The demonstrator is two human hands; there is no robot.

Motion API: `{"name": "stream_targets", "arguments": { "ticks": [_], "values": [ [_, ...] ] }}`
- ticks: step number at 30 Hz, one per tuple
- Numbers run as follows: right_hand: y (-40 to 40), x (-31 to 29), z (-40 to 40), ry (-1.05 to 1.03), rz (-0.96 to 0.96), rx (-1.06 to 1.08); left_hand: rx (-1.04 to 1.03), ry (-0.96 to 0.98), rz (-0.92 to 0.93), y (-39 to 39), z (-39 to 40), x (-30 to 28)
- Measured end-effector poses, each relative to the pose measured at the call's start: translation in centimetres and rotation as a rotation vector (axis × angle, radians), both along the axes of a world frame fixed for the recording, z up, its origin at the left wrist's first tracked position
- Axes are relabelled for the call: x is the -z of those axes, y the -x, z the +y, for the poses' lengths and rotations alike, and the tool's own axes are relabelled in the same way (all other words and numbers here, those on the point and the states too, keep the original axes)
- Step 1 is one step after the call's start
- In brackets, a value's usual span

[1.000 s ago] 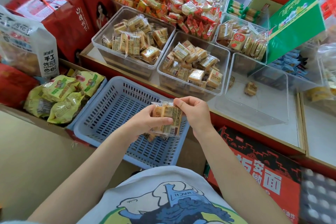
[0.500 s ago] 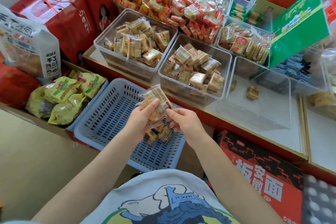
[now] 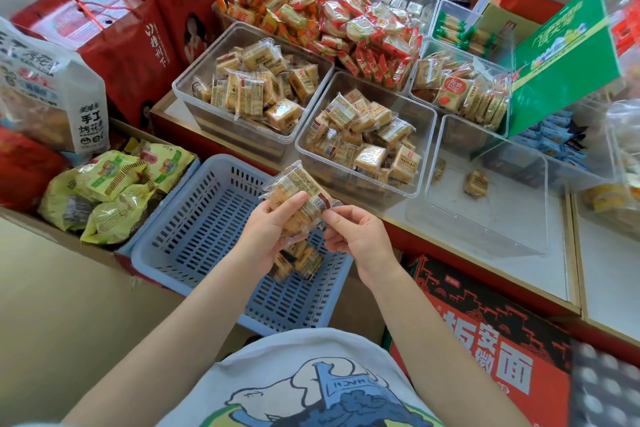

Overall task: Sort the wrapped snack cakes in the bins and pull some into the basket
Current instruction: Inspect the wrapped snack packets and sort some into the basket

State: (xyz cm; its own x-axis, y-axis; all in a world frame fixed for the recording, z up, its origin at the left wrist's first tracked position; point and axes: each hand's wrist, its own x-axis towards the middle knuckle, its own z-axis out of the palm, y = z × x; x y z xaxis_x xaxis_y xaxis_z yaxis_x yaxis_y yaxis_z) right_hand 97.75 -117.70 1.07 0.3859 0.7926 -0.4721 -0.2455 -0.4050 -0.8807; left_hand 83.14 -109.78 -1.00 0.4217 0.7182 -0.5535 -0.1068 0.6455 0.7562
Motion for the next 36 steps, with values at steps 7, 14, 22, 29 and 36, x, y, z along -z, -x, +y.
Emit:
{"name": "stream_targets", "arguments": {
  "ticks": [7, 14, 22, 29, 36],
  "values": [
    [-1.4, 0.2, 0.3, -0.03, -0.213, -0.097, 0.085, -0.232, 0.207, -1.8, 0.9, -0.2],
    [-3.5, 0.5, 1.4, -0.02, -0.158, -0.039, 0.173, -0.183, 0.042, -3.9, 2.1, -0.6],
    [-5.4, 0.9, 3.1, 0.091, 0.0, -0.027, 0.206, 0.03, -0.052, -4.4, 3.7, -1.0],
    [-6.2, 0.2, 3.9, -0.044, 0.5, 0.073, 0.106, 0.231, -0.175, -4.4, 4.9, 0.1],
    [-8.0, 0.7, 5.1, 0.002, 0.411, 0.135, 0.079, 0.223, -0.026, -6.7, 6.0, -0.2]
  ]
}}
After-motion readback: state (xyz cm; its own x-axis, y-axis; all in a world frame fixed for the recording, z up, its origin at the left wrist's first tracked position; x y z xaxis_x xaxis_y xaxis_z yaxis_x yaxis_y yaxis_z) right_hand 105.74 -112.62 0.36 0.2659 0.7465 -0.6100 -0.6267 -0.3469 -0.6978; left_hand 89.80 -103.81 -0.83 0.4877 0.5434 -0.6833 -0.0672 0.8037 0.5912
